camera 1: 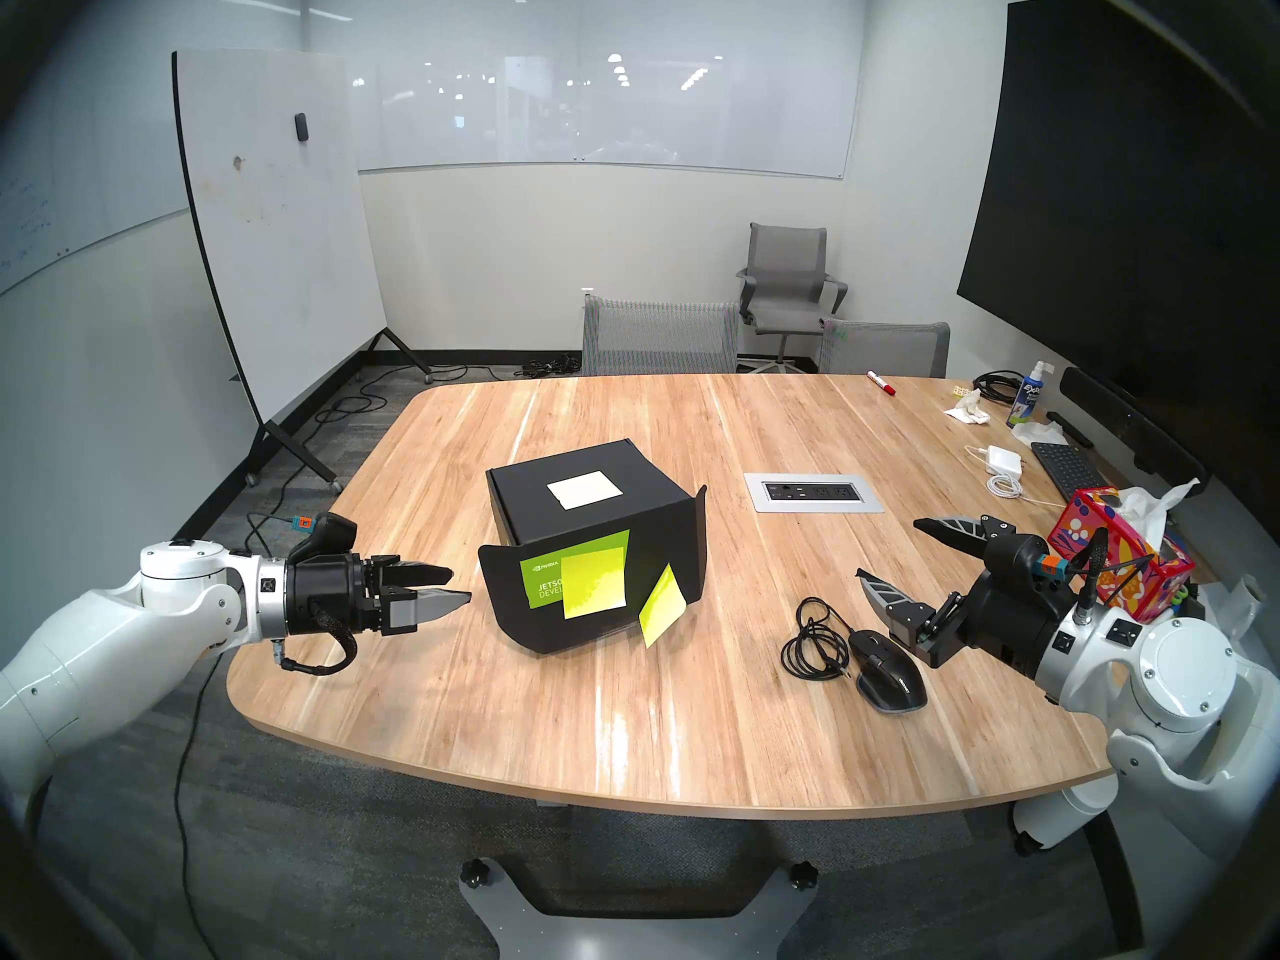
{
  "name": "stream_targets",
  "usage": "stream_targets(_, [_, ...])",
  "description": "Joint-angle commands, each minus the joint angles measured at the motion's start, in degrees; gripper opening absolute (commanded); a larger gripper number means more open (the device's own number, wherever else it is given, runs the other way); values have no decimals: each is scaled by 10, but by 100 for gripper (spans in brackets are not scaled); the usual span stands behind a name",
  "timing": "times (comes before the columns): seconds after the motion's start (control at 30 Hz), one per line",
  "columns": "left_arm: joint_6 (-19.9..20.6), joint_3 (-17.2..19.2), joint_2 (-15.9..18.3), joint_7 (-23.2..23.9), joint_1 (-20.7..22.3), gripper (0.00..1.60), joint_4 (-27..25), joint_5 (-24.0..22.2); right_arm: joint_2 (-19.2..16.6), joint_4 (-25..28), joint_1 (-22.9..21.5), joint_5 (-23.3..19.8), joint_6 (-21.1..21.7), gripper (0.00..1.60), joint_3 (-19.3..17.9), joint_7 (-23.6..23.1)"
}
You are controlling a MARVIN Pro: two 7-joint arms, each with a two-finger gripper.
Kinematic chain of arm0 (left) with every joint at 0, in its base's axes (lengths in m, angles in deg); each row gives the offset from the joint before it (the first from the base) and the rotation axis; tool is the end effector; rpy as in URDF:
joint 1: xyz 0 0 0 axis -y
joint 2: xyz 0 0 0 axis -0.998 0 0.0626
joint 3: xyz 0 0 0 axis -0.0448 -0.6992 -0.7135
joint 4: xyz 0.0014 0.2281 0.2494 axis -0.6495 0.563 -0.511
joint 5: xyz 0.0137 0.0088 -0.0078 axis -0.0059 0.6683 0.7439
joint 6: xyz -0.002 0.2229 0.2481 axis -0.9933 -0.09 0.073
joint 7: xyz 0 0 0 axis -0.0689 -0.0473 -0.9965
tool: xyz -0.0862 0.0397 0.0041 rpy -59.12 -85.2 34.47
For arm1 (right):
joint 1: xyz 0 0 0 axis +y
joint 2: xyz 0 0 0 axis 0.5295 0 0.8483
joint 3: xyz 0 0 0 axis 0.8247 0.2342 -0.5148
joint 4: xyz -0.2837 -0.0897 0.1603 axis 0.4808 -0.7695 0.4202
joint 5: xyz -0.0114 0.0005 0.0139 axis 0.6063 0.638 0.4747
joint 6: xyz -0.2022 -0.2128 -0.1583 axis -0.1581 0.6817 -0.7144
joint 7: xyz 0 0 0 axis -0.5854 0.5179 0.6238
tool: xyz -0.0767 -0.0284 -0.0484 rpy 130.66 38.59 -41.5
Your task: Open the box and place the mouse inside
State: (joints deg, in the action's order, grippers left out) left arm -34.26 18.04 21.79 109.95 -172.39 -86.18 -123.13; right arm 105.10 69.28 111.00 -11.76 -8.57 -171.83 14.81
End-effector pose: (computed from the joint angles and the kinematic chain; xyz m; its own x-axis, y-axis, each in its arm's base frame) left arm 0.3896 0.1968 -0.2590 0.5070 -0.0464 0.8607 -0.7383 -0.5386 0.4059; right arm 0.2700 -0.1200 -0.1693 0.0243 0.4229 0.9059 0.4908 -0.7945 0.3577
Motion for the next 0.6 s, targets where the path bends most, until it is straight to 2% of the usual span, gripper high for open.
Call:
stream_targets(0.0, [6,1,-22,-2,29,160,7,0,1,3,0,0,-2,160,-2,-1])
stream_targets(0.57, [19,-3,-38,-4,36,160,7,8,1,3,0,0,-2,160,-2,-1])
